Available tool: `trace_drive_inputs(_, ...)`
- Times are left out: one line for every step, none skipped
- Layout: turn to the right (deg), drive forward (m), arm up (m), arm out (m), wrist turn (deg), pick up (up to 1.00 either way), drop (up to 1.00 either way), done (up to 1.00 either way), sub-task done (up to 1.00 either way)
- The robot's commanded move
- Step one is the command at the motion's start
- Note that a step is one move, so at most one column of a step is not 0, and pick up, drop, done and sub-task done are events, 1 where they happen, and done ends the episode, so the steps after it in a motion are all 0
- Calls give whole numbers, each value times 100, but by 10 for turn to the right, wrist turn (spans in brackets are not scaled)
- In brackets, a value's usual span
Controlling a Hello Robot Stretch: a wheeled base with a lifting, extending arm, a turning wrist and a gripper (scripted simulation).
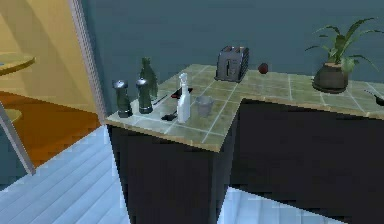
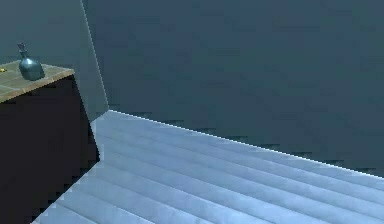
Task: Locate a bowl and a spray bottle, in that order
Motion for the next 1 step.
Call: trace_drive_inputs(0,0,0,0,0,0,0,100,0)
